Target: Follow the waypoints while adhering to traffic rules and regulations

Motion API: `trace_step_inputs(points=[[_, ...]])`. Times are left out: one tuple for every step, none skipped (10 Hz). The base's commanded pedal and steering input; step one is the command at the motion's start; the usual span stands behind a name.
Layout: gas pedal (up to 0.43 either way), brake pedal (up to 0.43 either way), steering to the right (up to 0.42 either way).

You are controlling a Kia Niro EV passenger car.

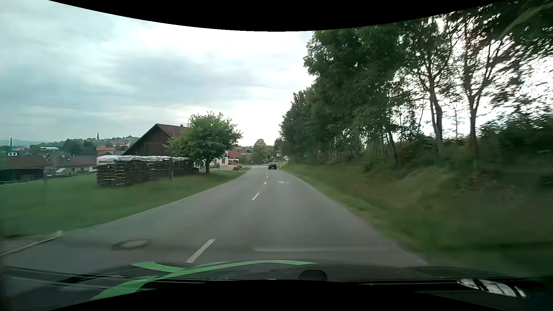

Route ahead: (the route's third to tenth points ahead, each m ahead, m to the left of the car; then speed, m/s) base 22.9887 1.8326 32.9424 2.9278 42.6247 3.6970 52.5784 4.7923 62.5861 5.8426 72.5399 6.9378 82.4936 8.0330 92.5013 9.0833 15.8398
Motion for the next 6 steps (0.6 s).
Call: trace_step_inputs(points=[[0.0, 0.0, -0.01], [0.0, 0.0, -0.01], [0.0, 0.0, -0.011], [0.0, 0.0, -0.011], [0.008, 0.0, -0.013], [0.039, 0.0, -0.015]])
